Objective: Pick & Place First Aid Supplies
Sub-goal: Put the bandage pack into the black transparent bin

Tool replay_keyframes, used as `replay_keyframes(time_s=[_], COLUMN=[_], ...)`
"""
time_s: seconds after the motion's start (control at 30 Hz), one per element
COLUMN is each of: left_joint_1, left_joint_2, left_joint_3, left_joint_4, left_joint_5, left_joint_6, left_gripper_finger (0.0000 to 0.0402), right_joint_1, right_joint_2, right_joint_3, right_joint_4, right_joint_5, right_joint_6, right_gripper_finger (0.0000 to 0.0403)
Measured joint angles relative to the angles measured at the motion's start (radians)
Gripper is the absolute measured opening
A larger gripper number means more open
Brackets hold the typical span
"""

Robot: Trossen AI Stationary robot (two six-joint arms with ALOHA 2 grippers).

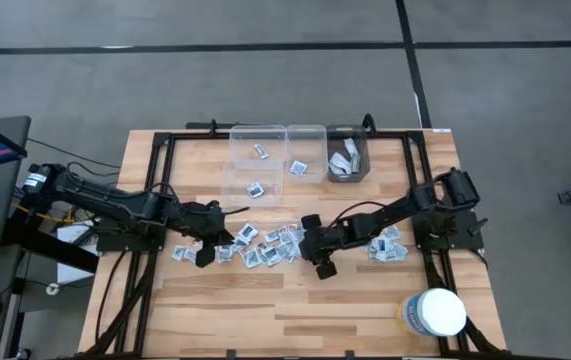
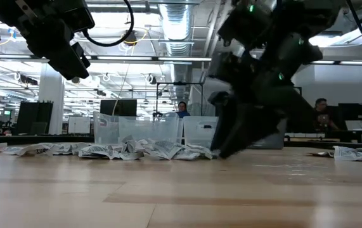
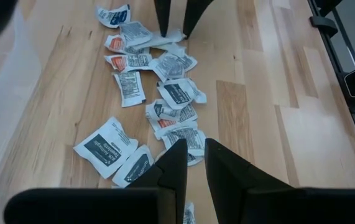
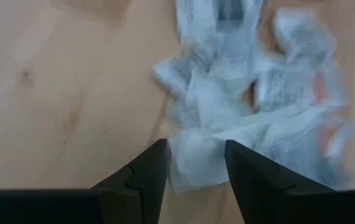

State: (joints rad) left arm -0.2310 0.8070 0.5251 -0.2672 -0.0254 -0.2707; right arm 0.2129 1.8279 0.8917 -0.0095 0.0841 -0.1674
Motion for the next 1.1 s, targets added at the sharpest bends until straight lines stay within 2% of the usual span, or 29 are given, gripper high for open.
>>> replay_keyframes(time_s=[0.2, 0.33, 0.77, 1.0, 1.1], left_joint_1=[0.0, 0.0, 0.0, 0.0, 0.0], left_joint_2=[0.0, 0.0, -0.003, -0.003, -0.003], left_joint_3=[0.0, 0.0, 0.0, 0.0, 0.0], left_joint_4=[0.0, 0.0, -0.001, -0.001, 0.0], left_joint_5=[0.01, 0.016, 0.019, 0.019, 0.019], left_joint_6=[-0.003, -0.004, -0.004, -0.003, -0.003], left_gripper_finger=[0.0056, 0.0056, 0.0056, 0.0056, 0.0056], right_joint_1=[0.015, 0.015, 0.025, 0.038, 0.035], right_joint_2=[0.063, 0.057, 0.027, -0.06, -0.114], right_joint_3=[0.004, 0.003, 0.002, -0.003, -0.003], right_joint_4=[0.05, 0.047, 0.021, -0.014, -0.019], right_joint_5=[-0.024, -0.024, 0.021, 0.13, 0.135], right_joint_6=[0.003, 0.003, 0.061, 0.062, 0.062], right_gripper_finger=[0.0145, 0.0124, 0.0007, 0.0004, 0.0004])
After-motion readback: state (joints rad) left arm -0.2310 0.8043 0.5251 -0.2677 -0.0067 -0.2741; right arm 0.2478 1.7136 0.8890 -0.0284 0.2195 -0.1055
